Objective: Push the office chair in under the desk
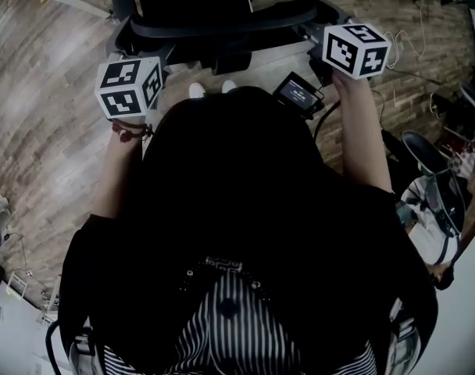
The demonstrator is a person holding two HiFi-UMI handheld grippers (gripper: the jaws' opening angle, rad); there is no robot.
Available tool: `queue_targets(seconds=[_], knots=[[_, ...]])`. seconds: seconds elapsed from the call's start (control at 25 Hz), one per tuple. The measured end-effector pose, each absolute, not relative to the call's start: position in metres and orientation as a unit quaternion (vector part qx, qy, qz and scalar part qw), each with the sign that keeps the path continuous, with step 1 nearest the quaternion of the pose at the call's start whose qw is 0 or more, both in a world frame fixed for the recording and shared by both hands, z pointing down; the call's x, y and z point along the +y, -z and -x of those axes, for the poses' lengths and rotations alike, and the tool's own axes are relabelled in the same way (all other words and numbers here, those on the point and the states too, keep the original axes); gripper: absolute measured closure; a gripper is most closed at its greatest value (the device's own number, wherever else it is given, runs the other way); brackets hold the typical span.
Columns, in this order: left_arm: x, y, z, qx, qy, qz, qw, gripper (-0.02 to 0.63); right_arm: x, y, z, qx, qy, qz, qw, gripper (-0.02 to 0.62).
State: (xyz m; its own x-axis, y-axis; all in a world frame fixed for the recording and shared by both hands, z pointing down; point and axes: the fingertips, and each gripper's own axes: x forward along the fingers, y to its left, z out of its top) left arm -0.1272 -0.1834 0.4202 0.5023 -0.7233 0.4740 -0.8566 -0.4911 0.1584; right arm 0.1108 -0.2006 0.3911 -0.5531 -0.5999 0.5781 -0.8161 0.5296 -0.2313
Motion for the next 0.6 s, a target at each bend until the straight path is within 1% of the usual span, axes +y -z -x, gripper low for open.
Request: queue_targets(seconds=[0.32, 0.6], knots=[[-0.217, -0.414, 0.126, -0.463, -0.181, -0.848, 0.183, 0.146, -0.228, -0.388, -0.111, -0.849, -0.241, -0.417, 0.219, 0.310], [-0.225, -0.411, 0.107, -0.479, -0.174, -0.841, 0.182, 0.146, -0.246, -0.386, -0.128, -0.861, -0.240, -0.391, 0.219, 0.310]])
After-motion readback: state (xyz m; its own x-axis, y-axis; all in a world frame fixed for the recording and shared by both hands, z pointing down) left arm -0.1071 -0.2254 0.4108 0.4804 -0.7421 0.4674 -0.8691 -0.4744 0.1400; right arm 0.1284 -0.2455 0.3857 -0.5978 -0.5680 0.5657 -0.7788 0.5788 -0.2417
